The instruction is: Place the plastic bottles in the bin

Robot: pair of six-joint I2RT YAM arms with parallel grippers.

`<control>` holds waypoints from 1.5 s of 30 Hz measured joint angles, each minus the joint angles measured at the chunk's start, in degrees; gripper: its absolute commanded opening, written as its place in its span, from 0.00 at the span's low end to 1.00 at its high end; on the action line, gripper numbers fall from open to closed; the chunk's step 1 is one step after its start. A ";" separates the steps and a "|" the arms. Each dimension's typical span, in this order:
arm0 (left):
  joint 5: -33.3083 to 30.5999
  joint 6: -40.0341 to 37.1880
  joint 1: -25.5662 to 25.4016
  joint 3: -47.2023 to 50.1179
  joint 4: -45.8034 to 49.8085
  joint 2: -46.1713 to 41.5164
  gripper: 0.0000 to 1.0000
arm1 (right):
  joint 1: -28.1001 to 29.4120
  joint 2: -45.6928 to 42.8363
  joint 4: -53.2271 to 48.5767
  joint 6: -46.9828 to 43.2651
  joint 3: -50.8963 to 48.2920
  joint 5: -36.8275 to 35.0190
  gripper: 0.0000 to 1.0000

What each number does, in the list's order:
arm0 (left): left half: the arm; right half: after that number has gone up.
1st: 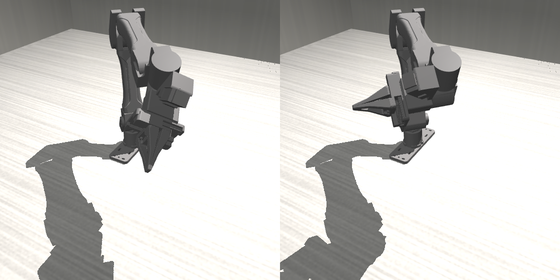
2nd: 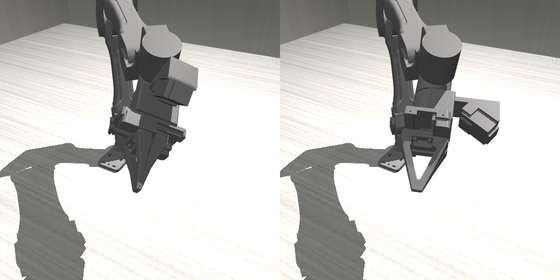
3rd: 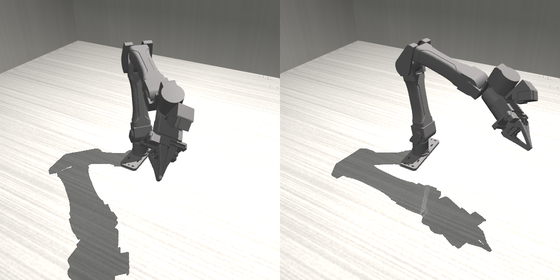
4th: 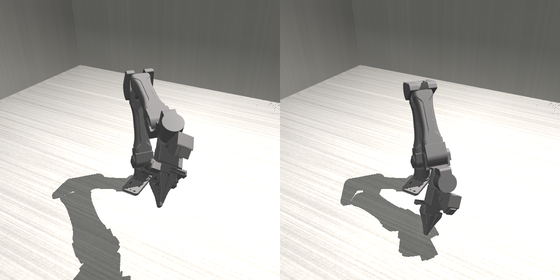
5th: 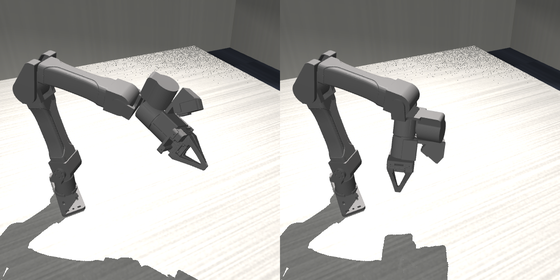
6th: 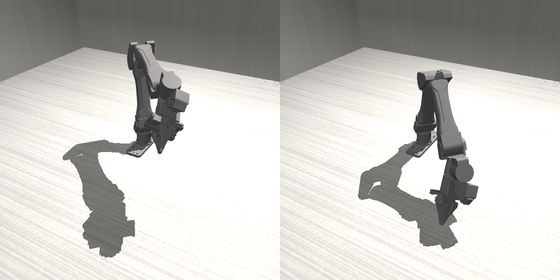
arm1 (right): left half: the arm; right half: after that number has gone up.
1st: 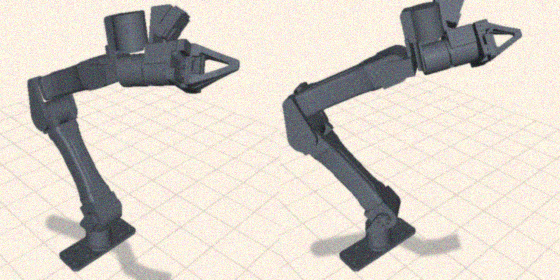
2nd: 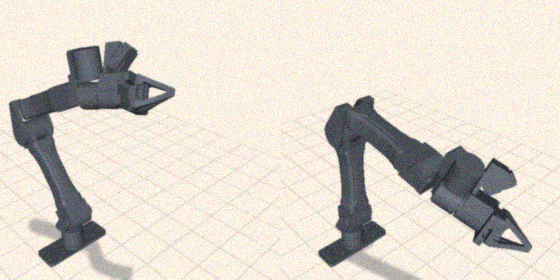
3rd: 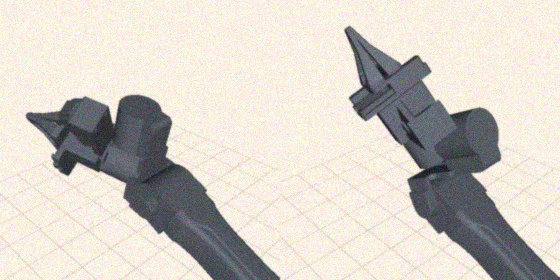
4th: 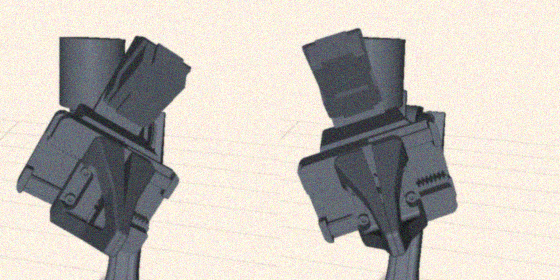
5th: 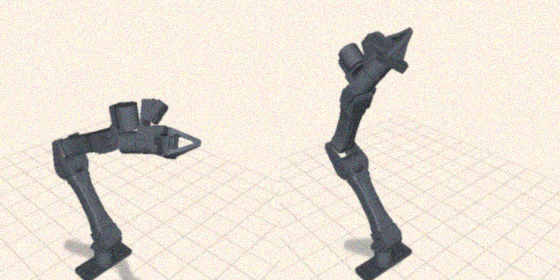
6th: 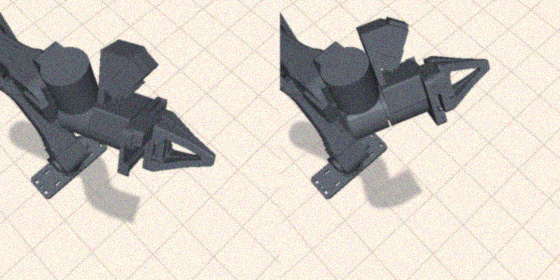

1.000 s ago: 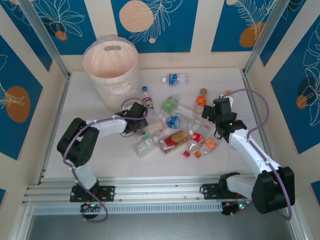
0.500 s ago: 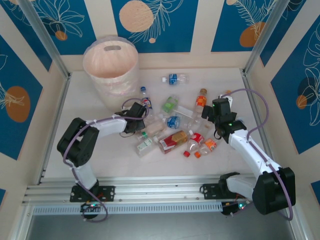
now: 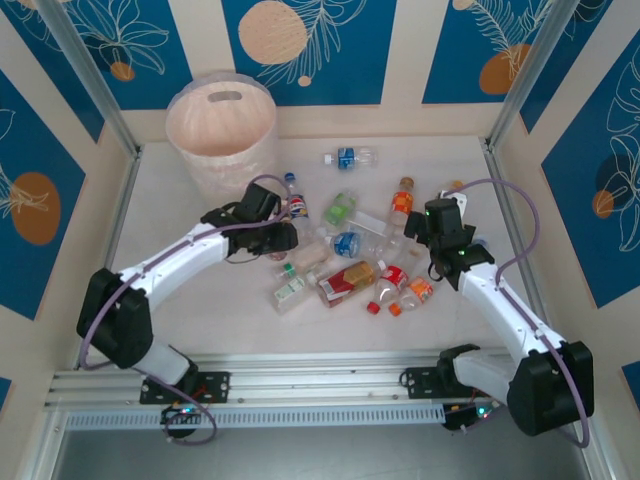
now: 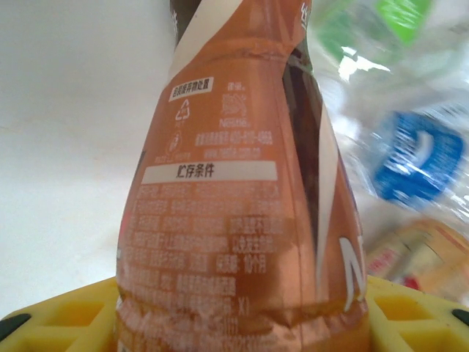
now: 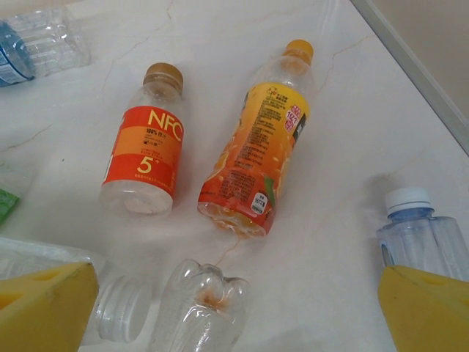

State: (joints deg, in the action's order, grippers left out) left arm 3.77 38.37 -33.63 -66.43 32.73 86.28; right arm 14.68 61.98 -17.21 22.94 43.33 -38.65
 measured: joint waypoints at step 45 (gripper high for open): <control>6.67 -32.83 28.65 -79.73 32.22 36.37 0.53 | 2.62 -5.95 -4.68 0.04 0.61 -3.02 0.99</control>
State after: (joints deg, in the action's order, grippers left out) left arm 10.44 5.54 -4.97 -146.17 64.95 122.65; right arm 17.30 56.03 -21.89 22.98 43.94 -41.67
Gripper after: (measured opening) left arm 0.557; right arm 0.991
